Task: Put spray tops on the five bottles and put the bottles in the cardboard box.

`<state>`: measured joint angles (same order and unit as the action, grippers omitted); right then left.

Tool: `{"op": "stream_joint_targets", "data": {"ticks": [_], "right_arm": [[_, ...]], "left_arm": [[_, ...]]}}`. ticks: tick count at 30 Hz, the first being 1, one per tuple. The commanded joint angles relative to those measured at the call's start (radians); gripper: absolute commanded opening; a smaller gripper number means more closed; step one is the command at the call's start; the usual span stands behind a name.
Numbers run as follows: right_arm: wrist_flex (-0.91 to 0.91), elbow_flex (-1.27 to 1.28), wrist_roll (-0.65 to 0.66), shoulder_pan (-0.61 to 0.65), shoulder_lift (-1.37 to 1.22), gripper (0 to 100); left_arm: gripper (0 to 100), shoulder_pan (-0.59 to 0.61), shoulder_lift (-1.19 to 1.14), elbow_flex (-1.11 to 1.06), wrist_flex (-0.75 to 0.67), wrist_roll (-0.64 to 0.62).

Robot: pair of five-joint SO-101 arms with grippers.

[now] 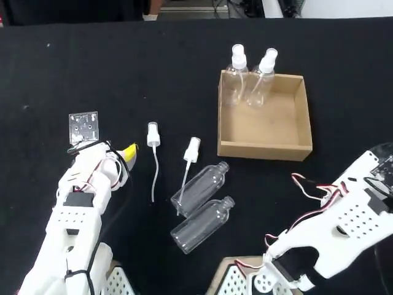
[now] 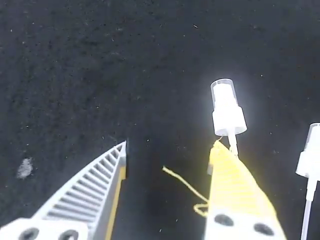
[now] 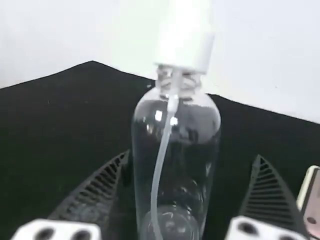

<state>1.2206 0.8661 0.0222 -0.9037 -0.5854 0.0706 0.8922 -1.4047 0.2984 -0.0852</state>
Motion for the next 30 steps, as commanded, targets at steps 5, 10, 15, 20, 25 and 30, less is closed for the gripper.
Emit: {"op": "stream_joint_targets", "data": {"ticks": [5,10,15,20,25,30], "right_arm": [[0.005,0.004,-0.002,0.014,0.14,31.4],[-0.009,0.005,0.002,0.02,0.197,31.3],[-0.178,-0.031,-0.002,0.029,0.239,31.2],[-0.308,-0.084,-0.003,0.029,0.243,31.2],[-0.316,-0.088,-0.002,0.031,0.249,31.2],[-0.315,-0.09,0.003,0.031,0.252,31.2]], "left_arm": [[26,-0.012,0.006,0.007,-0.018,0.0],[26,-0.012,0.006,0.007,-0.018,0.0],[26,-0.012,0.006,0.007,-0.018,0.0],[26,-0.012,0.006,0.007,-0.018,0.0],[26,-0.012,0.006,0.007,-0.018,0.0],[26,-0.012,0.006,0.007,-0.018,0.0]]}}
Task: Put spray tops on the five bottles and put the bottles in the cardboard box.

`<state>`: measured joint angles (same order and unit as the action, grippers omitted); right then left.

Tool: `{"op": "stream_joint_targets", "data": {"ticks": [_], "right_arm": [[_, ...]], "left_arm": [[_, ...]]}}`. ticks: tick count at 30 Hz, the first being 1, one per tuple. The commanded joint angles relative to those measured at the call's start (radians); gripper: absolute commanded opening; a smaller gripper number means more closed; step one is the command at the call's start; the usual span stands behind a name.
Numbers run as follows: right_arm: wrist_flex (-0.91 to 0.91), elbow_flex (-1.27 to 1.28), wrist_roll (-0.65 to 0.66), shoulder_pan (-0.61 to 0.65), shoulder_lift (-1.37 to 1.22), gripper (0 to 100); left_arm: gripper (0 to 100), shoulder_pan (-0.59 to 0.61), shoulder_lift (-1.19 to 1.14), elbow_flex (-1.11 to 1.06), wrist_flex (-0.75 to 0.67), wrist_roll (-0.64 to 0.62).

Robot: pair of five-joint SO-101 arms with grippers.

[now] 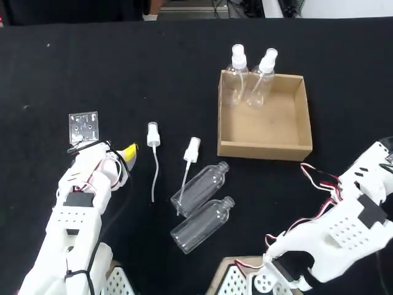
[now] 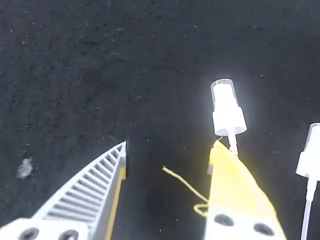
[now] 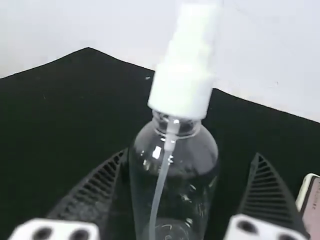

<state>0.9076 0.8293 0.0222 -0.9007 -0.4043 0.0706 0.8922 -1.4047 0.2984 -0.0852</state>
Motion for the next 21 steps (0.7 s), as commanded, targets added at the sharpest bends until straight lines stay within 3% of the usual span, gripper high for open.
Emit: {"op": "stream_joint_targets", "data": {"ticks": [1,21], "right_arm": [[-0.002,-0.053,0.003,0.028,0.071,31.1],[-0.002,0.085,0.003,0.057,0.217,31.1]], "left_arm": [[26,-0.012,0.006,0.007,-0.018,0.0],[26,-0.012,0.006,0.007,-0.018,0.002]]}}
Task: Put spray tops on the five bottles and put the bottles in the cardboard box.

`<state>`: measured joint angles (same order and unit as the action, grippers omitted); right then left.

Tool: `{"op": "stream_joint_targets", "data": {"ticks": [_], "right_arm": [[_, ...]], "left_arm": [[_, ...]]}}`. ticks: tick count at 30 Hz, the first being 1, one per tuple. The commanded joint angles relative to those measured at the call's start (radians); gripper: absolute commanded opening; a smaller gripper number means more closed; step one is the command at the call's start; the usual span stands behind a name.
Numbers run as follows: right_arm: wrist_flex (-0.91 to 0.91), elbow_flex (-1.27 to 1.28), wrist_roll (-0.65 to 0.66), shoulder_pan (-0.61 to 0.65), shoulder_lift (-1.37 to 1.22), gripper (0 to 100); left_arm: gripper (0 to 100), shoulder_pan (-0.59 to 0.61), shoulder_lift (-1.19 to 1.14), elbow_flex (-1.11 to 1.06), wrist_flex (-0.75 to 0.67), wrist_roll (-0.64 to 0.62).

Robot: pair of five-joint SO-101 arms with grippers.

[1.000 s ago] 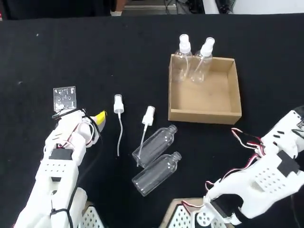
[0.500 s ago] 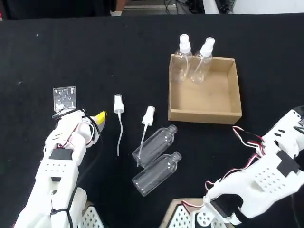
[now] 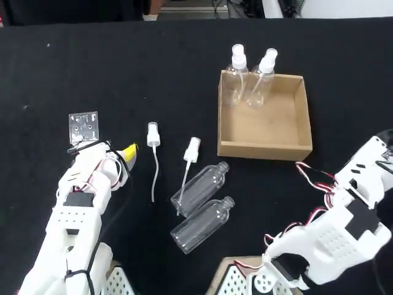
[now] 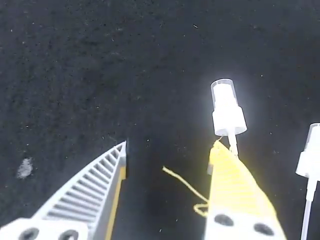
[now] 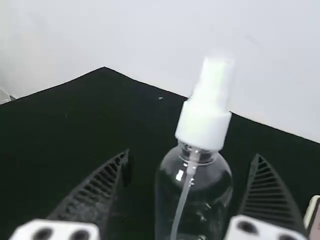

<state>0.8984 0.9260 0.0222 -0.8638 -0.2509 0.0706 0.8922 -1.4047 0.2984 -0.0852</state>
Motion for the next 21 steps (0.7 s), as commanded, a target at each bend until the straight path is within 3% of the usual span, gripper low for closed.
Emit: {"op": "stream_joint_targets", "data": {"ticks": [1,10,21], "right_arm": [[0.008,-0.012,0.003,0.02,0.065,31.1],[-0.005,-0.001,0.003,0.014,0.088,31.1],[-0.011,0.237,0.058,0.015,0.36,31.1]], "left_arm": [[26,-0.012,0.006,0.007,-0.018,0.002],[26,-0.012,0.006,0.007,-0.018,0.002],[26,-0.012,0.006,0.007,-0.018,0.003]]}}
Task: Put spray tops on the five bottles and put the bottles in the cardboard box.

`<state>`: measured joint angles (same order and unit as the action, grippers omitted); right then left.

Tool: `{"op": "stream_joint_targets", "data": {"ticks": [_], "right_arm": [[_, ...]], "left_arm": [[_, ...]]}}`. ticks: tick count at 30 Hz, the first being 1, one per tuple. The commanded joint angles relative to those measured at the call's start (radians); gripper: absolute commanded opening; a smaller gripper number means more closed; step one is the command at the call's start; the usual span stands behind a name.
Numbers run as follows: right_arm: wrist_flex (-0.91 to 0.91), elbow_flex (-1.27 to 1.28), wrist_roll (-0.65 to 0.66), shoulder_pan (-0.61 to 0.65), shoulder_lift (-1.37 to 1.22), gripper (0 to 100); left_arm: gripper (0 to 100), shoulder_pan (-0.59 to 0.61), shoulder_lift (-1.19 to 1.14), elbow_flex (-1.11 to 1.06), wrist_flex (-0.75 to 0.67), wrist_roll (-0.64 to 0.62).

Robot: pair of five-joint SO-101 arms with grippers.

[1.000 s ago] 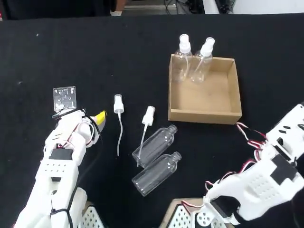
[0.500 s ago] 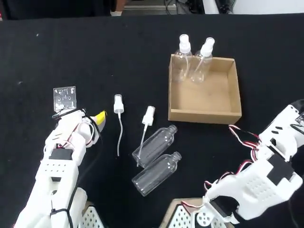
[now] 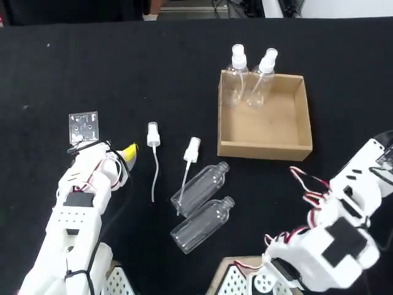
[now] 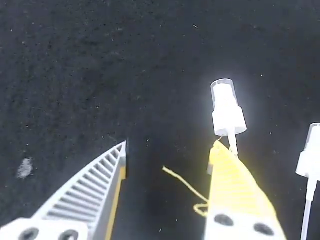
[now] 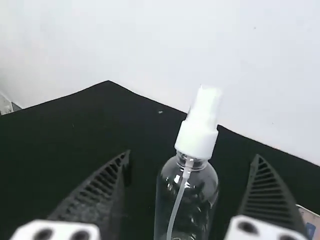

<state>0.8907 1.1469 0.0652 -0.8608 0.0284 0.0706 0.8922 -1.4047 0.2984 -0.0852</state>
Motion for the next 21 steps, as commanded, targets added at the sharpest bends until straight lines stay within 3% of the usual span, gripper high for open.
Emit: {"op": "stream_joint_targets", "data": {"ticks": [1,6,14,21], "right_arm": [[-0.003,0.024,0.017,0.011,0.084,31.1],[-0.074,-0.019,0.017,0.0,0.048,31.1],[-0.456,-0.337,0.009,-0.008,-0.065,31.2],[-0.488,-0.389,0.014,-0.006,-0.09,31.2]], "left_arm": [[26,-0.012,0.006,0.007,-0.018,0.003],[26,-0.012,0.006,0.007,-0.018,0.003],[26,-0.012,0.006,0.007,-0.018,0.005],[26,-0.012,0.006,0.007,-0.018,0.005]]}}
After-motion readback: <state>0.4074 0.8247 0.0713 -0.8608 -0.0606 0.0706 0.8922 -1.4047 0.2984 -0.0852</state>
